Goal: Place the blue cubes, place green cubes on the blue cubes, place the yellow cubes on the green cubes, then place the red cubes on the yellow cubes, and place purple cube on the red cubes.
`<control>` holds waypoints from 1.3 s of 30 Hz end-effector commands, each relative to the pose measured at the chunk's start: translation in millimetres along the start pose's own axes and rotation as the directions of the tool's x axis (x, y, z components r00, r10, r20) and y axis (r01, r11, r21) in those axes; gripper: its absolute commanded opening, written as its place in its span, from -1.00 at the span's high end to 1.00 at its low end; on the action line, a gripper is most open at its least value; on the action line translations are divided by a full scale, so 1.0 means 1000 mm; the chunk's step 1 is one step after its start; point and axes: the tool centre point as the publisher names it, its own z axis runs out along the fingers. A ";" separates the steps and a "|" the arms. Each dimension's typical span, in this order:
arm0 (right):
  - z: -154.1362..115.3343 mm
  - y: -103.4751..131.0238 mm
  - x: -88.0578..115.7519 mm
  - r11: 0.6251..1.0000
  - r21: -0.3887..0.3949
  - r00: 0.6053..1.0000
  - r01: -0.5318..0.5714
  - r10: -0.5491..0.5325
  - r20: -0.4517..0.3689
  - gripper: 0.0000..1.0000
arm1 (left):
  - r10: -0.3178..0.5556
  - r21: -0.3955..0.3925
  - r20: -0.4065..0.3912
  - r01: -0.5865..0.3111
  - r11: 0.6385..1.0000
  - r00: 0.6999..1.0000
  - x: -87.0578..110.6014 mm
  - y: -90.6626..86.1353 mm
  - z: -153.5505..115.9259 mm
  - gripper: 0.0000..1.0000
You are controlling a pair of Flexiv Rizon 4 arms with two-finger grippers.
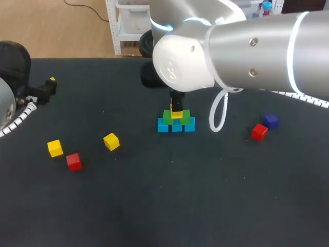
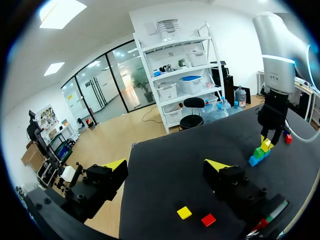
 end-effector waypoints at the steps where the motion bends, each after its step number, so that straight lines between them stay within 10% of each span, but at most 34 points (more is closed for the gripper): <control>1: 0.001 0.000 0.001 1.000 -0.001 1.000 0.001 -0.001 0.002 1.00 | 0.000 0.003 -0.001 0.000 1.000 1.000 -0.001 0.001 0.000 -1.00; 20: 0.003 -0.002 0.001 1.000 -0.004 1.000 0.000 0.000 0.002 0.99 | 0.000 0.003 -0.001 0.000 1.000 1.000 -0.001 0.001 0.000 -1.00; 23: 0.003 -0.002 0.000 1.000 -0.005 1.000 -0.001 0.002 0.003 0.05 | 0.000 0.003 -0.001 0.000 1.000 1.000 -0.001 0.001 0.000 -1.00; 24: 0.003 -0.002 0.000 1.000 -0.006 1.000 -0.003 0.003 0.005 -1.00 | 0.000 0.003 -0.001 0.000 1.000 1.000 -0.001 0.001 0.000 -1.00; 39: -0.009 -0.008 0.006 0.999 0.007 0.999 -0.038 0.037 0.031 -1.00 | 0.000 0.003 -0.001 0.000 1.000 1.000 -0.001 0.001 0.000 -1.00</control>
